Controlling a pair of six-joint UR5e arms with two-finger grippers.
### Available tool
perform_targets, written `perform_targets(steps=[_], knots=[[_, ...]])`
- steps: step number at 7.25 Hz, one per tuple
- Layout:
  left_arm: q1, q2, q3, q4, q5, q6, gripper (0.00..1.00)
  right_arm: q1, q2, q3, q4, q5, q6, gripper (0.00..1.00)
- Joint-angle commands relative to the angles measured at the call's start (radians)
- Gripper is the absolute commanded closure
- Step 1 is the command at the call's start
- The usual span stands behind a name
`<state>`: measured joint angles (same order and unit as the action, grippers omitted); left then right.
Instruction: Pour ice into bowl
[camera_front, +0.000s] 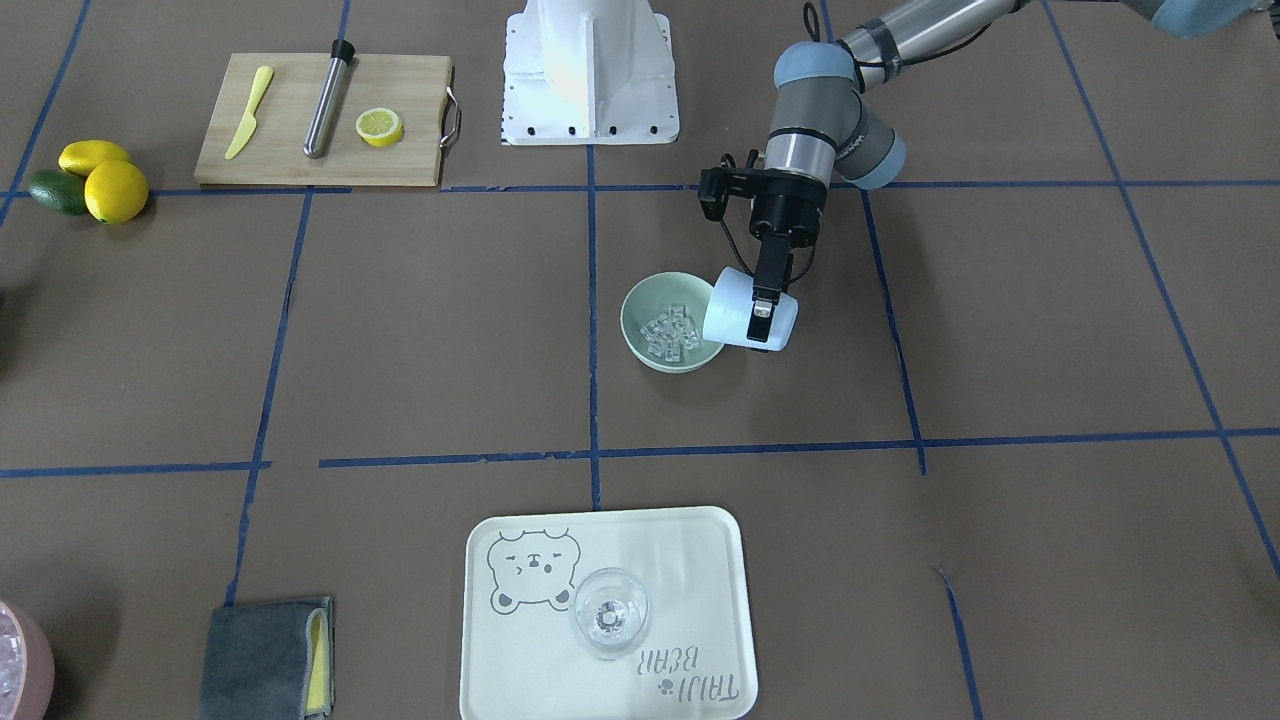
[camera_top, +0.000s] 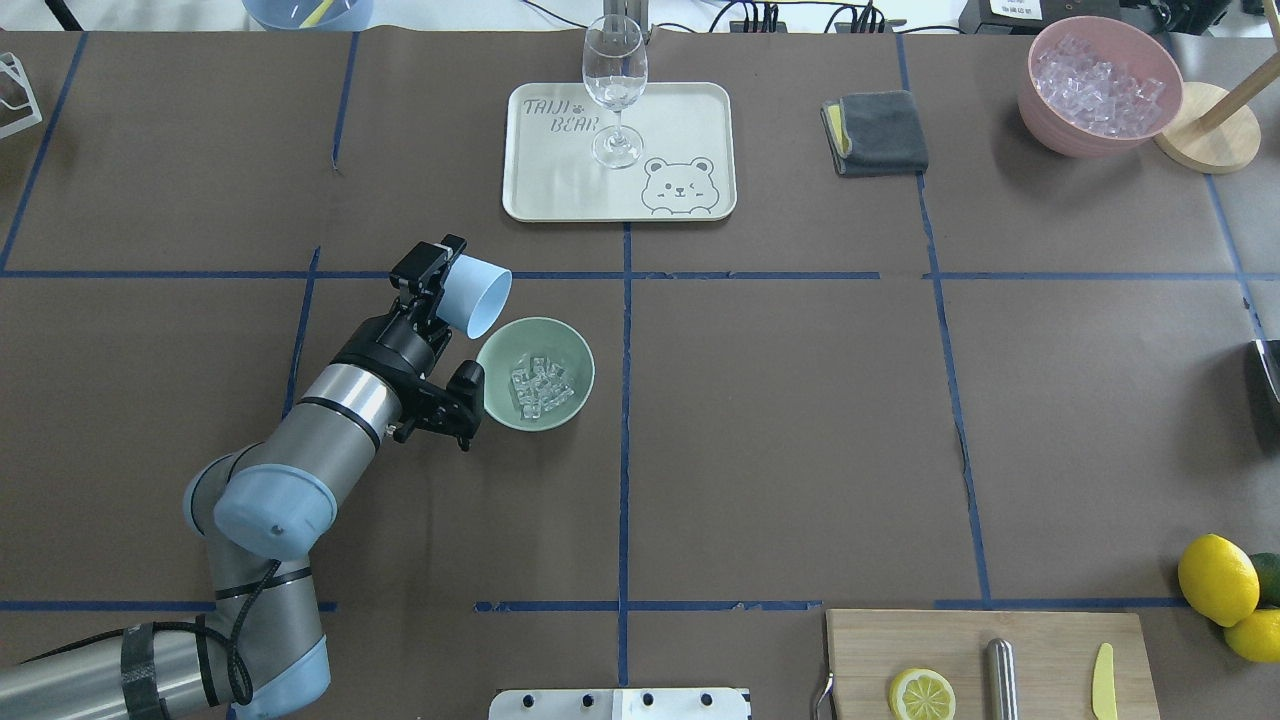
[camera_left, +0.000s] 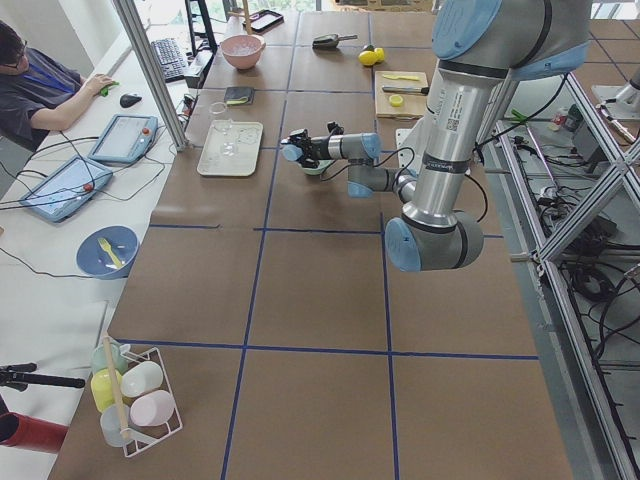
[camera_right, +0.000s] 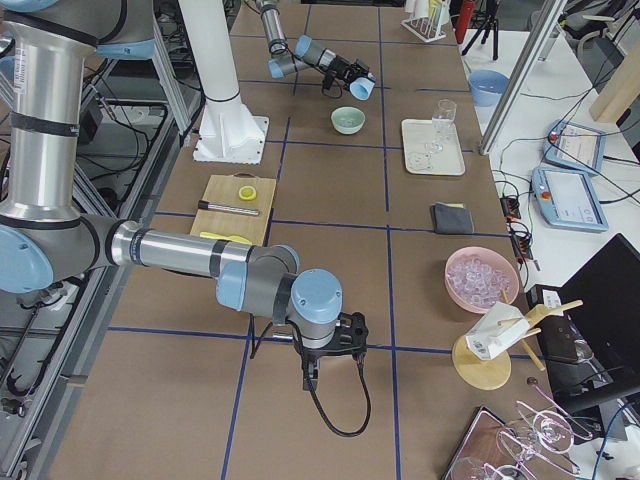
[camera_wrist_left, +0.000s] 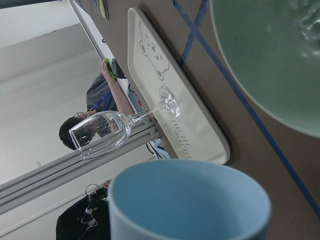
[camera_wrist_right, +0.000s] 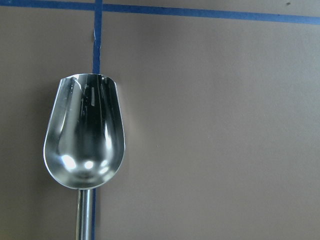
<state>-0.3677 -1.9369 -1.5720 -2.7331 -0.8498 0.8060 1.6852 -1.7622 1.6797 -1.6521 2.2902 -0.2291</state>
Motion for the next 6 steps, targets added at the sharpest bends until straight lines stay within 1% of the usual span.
perform_targets(steps=[1,2,3,4,5,6], knots=[[-0.069,0.015,-0.002,-0.002,-0.123,-0.256,1.00,0.007,-0.003,0.000,0.000,-0.002,-0.007,0.00],[-0.091,0.038,-0.002,-0.003,-0.187,-0.567,1.00,0.010,-0.003,0.000,0.002,-0.005,-0.009,0.00],[-0.108,0.094,-0.035,-0.010,-0.271,-0.758,1.00,0.020,-0.003,0.000,0.002,-0.005,-0.010,0.00],[-0.121,0.166,-0.086,-0.011,-0.270,-0.777,1.00,0.024,-0.003,0.000,0.002,-0.006,-0.012,0.00],[-0.149,0.205,-0.110,-0.013,-0.268,-0.838,1.00,0.024,-0.003,0.000,0.002,-0.008,-0.012,0.00],[-0.152,0.242,-0.111,-0.020,-0.267,-1.002,1.00,0.024,-0.003,0.000,0.002,-0.008,-0.012,0.00]])
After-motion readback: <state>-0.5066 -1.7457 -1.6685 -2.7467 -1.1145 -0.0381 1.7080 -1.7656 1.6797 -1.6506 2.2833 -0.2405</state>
